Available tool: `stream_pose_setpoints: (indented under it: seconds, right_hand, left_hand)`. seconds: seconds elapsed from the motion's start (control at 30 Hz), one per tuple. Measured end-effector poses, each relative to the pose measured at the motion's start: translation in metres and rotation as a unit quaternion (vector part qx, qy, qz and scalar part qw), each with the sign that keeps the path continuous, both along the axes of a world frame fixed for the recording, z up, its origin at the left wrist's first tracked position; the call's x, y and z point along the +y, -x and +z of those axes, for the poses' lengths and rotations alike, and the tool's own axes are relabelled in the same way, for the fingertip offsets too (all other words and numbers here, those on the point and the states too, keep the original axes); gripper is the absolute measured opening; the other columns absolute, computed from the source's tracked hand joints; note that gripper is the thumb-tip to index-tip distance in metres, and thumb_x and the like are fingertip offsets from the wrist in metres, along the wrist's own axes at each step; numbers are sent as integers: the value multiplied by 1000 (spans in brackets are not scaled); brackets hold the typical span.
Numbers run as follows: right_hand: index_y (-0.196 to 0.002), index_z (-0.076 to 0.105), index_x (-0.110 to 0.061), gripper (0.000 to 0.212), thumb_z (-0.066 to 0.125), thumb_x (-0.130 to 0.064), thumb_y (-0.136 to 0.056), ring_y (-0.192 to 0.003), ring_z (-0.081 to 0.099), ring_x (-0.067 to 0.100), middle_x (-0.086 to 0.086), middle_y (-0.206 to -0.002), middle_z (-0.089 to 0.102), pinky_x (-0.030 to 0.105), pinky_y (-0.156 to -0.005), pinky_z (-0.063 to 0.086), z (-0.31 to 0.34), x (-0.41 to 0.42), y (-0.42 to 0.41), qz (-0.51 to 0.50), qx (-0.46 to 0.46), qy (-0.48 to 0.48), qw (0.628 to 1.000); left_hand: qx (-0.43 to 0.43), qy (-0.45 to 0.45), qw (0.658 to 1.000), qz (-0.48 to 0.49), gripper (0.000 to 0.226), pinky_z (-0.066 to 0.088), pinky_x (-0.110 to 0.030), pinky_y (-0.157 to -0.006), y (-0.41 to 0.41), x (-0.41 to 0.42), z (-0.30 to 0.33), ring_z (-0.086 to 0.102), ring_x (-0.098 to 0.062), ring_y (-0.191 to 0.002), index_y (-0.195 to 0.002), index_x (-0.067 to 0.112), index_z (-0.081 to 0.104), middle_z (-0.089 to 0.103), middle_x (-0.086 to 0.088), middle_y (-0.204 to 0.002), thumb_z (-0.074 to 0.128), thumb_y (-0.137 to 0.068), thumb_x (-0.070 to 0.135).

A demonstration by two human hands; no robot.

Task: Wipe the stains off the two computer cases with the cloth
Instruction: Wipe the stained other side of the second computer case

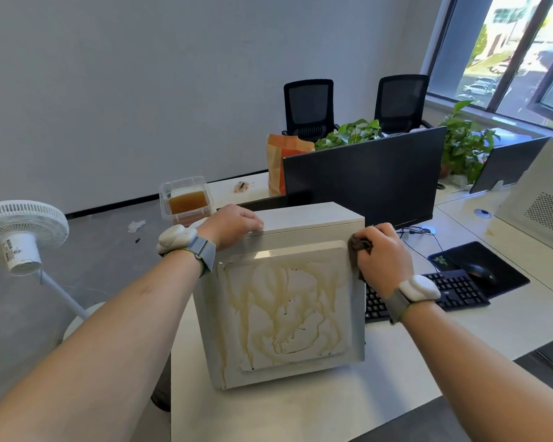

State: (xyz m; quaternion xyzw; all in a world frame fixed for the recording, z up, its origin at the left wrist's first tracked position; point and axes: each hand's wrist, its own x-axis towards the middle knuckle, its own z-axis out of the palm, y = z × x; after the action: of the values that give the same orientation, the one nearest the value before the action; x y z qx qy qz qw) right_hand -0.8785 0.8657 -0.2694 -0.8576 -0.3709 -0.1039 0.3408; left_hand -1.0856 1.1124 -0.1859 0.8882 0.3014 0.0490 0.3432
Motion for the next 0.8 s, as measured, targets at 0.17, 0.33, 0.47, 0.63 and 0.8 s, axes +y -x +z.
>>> stream_pose_setpoints:
  seconds: [0.17,0.33,0.47,0.63,0.8]
  right_hand:
    - [-122,71,-16,38,63,-3,-87,-100,59,20,2,-123,57,32,-75,55,-4,-6,9,27,-51,-89,994]
    - [-127,71,-16,41,68,-9,-87,-101,62,31,7,-122,60,41,-69,60,-34,-12,7,62,-103,6,993]
    - [-124,72,-21,38,66,-12,-88,-96,64,27,2,-120,60,38,-70,58,-30,-23,6,36,-45,35,998]
    - [-126,70,-19,40,67,-10,-88,-98,63,26,4,-122,59,36,-71,58,-32,-27,5,52,-59,15,997]
    - [-123,73,-24,34,65,-18,-91,-90,64,28,1,-117,59,37,-66,57,-49,-35,8,44,-16,94,994]
  left_hand:
    - [31,-33,999,-14,61,50,-41,-102,-6,-5,-6,57,-18,-120,-135,33,62,60,8,-132,65,-86,69]
    - [105,-111,988,-12,92,45,-49,-109,-17,-5,-11,49,-29,-136,-141,47,57,50,3,-152,43,-67,99]
    - [110,-109,988,-10,92,46,-49,-108,-19,-5,-11,51,-27,-134,-141,43,59,53,3,-151,44,-69,98]
    - [109,-103,988,-25,82,45,-45,-108,-21,-6,-9,51,-25,-134,-143,38,58,53,3,-151,50,-79,89]
    - [159,-166,972,-51,50,46,-38,-97,-34,-18,-1,58,-24,-121,-130,24,66,62,-1,-132,47,-102,60]
